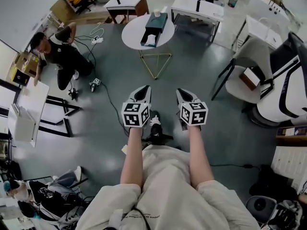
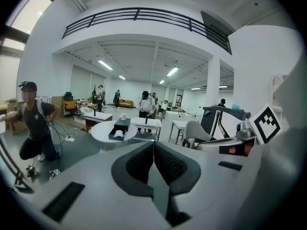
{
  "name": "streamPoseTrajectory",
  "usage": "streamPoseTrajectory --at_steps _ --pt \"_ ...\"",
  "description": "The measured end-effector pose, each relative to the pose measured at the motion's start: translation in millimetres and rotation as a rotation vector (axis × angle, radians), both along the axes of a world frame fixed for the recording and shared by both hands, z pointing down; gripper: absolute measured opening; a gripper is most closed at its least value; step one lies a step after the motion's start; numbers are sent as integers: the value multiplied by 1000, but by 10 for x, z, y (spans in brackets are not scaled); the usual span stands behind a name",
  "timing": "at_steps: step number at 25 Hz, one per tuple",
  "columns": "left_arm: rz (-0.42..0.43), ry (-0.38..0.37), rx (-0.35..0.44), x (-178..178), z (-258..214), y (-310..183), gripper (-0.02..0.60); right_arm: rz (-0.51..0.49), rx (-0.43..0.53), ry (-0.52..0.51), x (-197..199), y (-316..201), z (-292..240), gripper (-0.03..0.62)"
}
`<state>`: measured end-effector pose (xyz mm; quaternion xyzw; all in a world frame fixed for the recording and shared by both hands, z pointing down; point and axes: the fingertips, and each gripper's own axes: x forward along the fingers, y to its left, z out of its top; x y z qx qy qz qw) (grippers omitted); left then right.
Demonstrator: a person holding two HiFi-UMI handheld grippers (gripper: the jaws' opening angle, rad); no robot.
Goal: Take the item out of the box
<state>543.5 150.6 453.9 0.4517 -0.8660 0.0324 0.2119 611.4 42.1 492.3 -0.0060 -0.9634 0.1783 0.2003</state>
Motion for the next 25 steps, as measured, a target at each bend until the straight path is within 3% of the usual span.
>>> streamPoseTrajectory --at_steps 7,14,25 --pt "-30 35 38 -861 -22 -178 21 -56 -125 -46 -522 -284 -37 38" --pt "-16 82 28 -1660 222 -447 21 -3 -151 61 -1252 -702 233 38" --pt "40 95 -10 -2968 269 -394 21 107 -183 63 -2540 -741 200 38"
